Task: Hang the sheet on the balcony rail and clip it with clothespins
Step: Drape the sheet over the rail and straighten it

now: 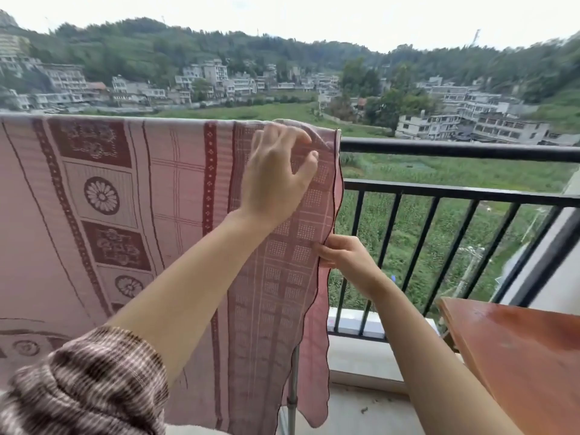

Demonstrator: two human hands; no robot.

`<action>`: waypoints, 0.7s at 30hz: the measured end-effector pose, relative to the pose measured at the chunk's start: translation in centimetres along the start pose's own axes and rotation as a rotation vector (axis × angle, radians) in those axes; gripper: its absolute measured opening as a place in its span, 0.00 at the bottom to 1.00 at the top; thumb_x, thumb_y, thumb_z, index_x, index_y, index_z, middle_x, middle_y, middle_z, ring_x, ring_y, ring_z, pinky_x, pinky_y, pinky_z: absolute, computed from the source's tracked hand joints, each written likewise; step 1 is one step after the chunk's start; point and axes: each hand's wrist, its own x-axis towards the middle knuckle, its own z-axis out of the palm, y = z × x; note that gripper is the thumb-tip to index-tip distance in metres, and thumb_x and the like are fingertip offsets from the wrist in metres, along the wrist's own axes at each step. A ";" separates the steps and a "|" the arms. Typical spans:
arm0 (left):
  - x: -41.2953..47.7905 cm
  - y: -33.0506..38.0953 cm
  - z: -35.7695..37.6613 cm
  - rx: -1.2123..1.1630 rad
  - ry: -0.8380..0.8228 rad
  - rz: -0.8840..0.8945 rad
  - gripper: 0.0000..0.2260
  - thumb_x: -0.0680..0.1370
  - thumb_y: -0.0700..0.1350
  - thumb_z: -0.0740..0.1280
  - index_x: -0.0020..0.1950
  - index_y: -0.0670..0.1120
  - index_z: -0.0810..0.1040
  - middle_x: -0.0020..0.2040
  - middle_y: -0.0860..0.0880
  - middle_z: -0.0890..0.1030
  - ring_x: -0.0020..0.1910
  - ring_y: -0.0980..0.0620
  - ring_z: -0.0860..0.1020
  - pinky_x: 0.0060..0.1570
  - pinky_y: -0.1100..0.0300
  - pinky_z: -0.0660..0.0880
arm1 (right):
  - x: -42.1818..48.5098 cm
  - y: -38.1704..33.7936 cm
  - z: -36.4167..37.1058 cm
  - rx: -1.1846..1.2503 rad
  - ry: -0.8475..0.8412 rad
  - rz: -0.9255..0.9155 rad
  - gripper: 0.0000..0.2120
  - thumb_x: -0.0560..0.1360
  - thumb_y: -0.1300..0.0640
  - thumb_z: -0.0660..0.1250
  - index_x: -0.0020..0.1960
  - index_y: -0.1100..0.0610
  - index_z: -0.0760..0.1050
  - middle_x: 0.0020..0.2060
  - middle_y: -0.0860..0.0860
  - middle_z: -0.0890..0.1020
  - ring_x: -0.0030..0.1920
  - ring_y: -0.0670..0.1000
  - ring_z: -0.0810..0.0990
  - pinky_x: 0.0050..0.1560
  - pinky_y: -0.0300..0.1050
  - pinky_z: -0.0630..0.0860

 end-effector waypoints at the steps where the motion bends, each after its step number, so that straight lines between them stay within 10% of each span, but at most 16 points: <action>1: 0.2 -1.0 -0.5 0.092 0.089 0.046 0.12 0.76 0.49 0.64 0.57 0.45 0.76 0.57 0.47 0.76 0.57 0.52 0.72 0.56 0.74 0.61 | -0.2 0.0 -0.3 0.041 -0.029 0.016 0.10 0.77 0.61 0.65 0.53 0.67 0.79 0.50 0.61 0.84 0.47 0.53 0.82 0.53 0.51 0.79; 5: 0.1 -4.9 -2.5 0.279 0.056 -0.025 0.20 0.78 0.50 0.60 0.70 0.48 0.67 0.72 0.45 0.65 0.73 0.46 0.59 0.71 0.50 0.55 | -0.1 0.0 -1.2 0.237 0.010 0.042 0.16 0.76 0.61 0.67 0.47 0.76 0.73 0.44 0.62 0.82 0.45 0.59 0.82 0.54 0.55 0.77; 11: -3.0 -7.6 -3.1 0.317 -0.070 -0.004 0.23 0.78 0.49 0.62 0.72 0.46 0.65 0.73 0.44 0.64 0.73 0.44 0.58 0.71 0.49 0.54 | 0.8 0.3 0.2 0.292 0.227 0.028 0.09 0.78 0.61 0.64 0.39 0.58 0.75 0.35 0.52 0.81 0.35 0.48 0.78 0.39 0.41 0.75; 17: -8.8 -6.4 -0.6 0.195 -0.238 0.019 0.15 0.78 0.49 0.64 0.60 0.42 0.72 0.59 0.43 0.72 0.60 0.46 0.70 0.62 0.54 0.70 | 0.9 -0.6 -0.8 0.292 0.244 0.033 0.07 0.65 0.67 0.62 0.38 0.60 0.78 0.34 0.55 0.80 0.35 0.52 0.79 0.42 0.46 0.78; 21: -11.7 -4.3 2.0 0.185 -0.503 -0.064 0.17 0.78 0.60 0.58 0.54 0.46 0.69 0.46 0.52 0.72 0.38 0.55 0.71 0.34 0.63 0.69 | 2.0 -1.5 -1.9 0.023 0.350 0.027 0.16 0.71 0.68 0.65 0.55 0.54 0.73 0.41 0.55 0.78 0.39 0.51 0.77 0.39 0.41 0.76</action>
